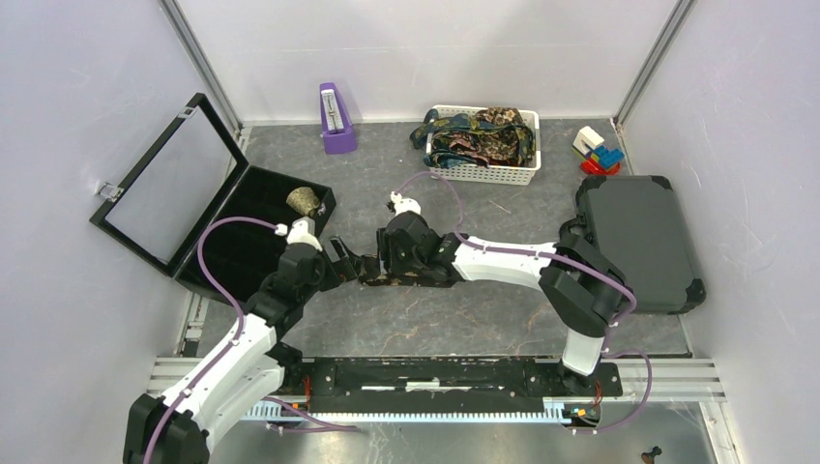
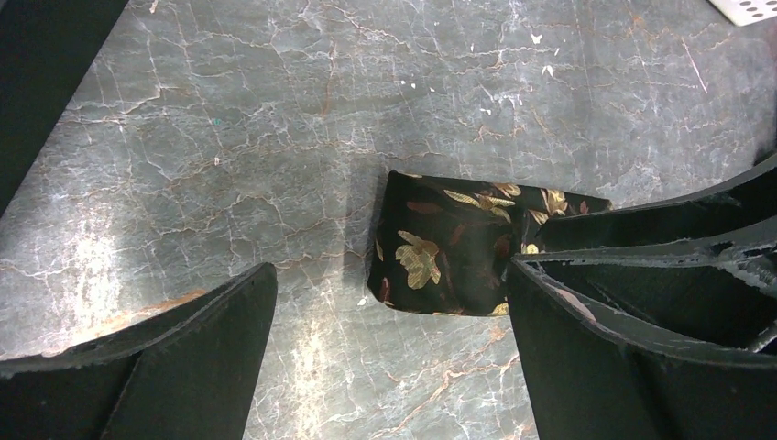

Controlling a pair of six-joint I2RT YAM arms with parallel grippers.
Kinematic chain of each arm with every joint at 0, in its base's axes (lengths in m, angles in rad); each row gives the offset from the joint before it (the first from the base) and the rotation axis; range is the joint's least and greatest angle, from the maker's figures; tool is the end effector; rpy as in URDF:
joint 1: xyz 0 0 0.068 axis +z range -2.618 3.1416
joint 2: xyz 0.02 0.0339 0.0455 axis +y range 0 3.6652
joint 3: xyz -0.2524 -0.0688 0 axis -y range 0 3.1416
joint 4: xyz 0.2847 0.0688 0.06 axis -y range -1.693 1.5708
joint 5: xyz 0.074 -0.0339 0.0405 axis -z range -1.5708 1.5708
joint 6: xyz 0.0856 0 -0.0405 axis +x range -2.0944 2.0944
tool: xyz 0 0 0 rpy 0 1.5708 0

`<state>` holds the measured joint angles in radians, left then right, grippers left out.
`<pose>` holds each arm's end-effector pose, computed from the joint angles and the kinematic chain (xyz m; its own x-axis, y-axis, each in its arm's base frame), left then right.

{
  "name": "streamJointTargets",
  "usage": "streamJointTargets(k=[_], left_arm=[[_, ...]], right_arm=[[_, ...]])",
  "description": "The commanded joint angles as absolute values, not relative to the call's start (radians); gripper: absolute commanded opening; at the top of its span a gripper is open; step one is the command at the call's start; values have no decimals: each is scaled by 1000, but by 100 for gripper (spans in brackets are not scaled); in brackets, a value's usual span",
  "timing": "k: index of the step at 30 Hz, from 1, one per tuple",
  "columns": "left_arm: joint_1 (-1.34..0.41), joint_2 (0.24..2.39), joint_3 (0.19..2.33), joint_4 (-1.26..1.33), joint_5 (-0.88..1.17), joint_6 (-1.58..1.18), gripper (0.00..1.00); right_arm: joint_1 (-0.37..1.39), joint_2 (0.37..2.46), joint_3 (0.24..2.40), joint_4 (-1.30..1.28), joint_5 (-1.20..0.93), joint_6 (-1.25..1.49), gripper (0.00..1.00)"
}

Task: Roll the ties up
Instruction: Roll the tie at the center of the board.

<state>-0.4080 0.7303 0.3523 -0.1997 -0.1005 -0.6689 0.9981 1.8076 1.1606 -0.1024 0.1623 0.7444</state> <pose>0.2348 -0.0921 0.1456 -0.5902 -0.4170 -0.6912 -0.0617 0.8770 -0.4765 0.2601 0.3779 0.1272 -0.7900 0.0086 -0.6130 -0.3128 0.8543 0.4151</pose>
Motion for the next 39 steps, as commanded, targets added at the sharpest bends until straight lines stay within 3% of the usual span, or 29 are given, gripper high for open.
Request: streamJointTargets(k=[1,12,39], left_arm=[[-401,733,344,-149,-83,-666,99],[-400,754,320,-119,-18,-678,97],[-400,951,314,148,118,-635,96]], right_arm=[[1008,1829,1215,-72,159,758,59],[1000,1864,1192,-50,181,745,43],[925,1866,1080,65,88,722,41]])
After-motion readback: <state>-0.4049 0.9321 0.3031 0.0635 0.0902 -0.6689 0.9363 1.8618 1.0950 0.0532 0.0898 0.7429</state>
